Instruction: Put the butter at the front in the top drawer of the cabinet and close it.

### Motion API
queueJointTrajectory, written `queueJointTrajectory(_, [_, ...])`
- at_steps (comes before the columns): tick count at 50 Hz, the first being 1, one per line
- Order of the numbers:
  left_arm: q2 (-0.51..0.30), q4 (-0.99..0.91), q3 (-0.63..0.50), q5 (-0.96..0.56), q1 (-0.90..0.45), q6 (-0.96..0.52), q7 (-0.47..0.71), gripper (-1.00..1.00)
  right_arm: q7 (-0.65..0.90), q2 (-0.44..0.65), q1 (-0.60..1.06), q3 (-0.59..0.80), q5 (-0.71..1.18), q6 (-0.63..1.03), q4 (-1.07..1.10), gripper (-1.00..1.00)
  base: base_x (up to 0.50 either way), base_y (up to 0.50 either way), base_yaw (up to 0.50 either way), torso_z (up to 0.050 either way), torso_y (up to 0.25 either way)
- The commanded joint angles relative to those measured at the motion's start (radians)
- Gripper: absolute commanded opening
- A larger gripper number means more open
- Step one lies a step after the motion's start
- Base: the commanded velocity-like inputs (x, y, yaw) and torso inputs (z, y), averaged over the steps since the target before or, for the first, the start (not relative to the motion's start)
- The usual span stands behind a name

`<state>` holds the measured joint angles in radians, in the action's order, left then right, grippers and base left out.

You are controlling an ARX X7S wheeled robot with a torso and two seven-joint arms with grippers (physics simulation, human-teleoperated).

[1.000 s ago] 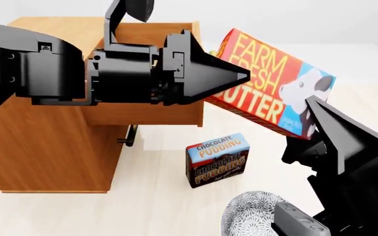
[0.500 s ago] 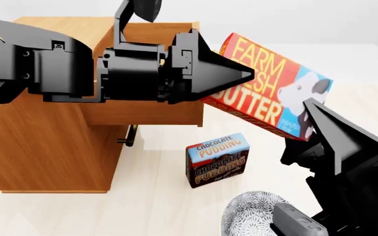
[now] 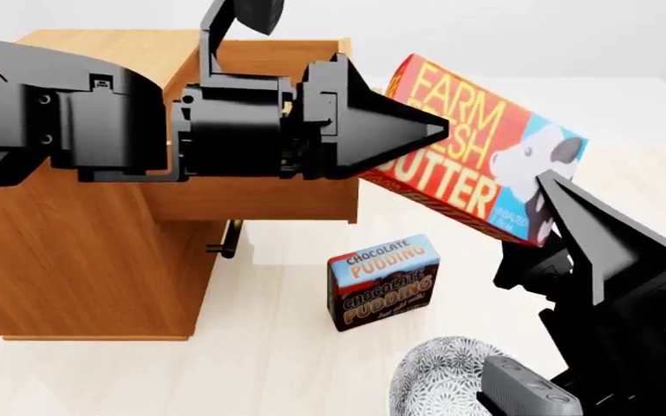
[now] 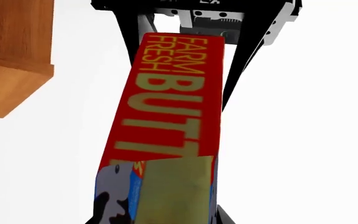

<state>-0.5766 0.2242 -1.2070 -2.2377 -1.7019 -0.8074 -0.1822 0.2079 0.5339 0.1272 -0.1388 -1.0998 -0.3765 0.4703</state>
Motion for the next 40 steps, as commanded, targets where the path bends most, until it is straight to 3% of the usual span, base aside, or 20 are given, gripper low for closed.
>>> queueJointTrajectory(1, [-0.012, 0.000, -0.016, 0.034, -0.005, 0.028, 0.041, -1.00, 0.029, -0.006, 0.008, -0.002, -0.003, 0.007, 0.007, -1.00, 0.00, 0.00, 0.00, 0.000, 0.000])
queueJointTrajectory(7, [-0.014, 0.013, -0.012, 0.026, -0.004, 0.042, 0.060, -1.00, 0.024, -0.008, 0.009, 0.000, 0.000, 0.012, 0.008, -1.00, 0.00, 0.00, 0.00, 0.000, 0.002])
queueJointTrajectory(8, [-0.015, 0.013, -0.011, 0.027, -0.004, 0.043, 0.060, -1.00, 0.018, -0.009, 0.008, 0.000, 0.001, 0.015, 0.008, 1.00, 0.00, 0.00, 0.00, 0.000, 0.010])
queueJointTrajectory(40, [-0.040, -0.027, 0.019, -0.006, -0.008, 0.052, 0.082, -1.00, -0.004, -0.021, 0.014, 0.025, 0.004, 0.038, -0.027, 1.00, 0.00, 0.00, 0.00, 0.001, 0.001])
